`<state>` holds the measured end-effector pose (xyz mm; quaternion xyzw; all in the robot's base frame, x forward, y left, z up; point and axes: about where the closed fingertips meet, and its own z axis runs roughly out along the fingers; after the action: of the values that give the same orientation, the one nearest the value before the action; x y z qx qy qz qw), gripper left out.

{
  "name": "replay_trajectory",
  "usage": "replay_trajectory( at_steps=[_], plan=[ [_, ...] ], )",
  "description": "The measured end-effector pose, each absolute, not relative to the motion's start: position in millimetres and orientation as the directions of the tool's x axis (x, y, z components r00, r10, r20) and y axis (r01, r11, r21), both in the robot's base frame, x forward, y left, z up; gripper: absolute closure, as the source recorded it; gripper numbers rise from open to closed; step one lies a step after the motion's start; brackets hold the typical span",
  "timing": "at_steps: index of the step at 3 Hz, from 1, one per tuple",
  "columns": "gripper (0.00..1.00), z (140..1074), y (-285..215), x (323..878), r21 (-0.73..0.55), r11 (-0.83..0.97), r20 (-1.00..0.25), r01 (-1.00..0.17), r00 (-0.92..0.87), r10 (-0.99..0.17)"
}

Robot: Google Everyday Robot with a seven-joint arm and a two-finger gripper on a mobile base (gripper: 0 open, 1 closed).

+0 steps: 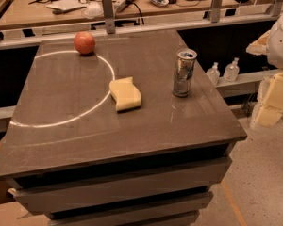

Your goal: Knock redbull can over

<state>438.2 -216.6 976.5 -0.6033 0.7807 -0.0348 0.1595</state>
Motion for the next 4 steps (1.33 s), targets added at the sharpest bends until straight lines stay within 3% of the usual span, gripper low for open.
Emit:
replay_trajectory(
  at_steps=[1,2,3,4],
  plan=[
    [0.00,976.3,-216.1,438.3,-0.246,0.272,-0.214,-0.930,-0.221,-0.951],
    [0.00,972.2,-208.6,439.9,-0.230,0.311,-0.346,-0.922,-0.221,-0.912],
    [0.00,956.4,-211.0,455.7,-0.202,0.400,-0.537,-0.894,-0.240,-0.808],
    [0.00,955.3,-194.3,495.5,-0.167,0.524,-0.786,-0.835,-0.208,-0.582]
  ],
)
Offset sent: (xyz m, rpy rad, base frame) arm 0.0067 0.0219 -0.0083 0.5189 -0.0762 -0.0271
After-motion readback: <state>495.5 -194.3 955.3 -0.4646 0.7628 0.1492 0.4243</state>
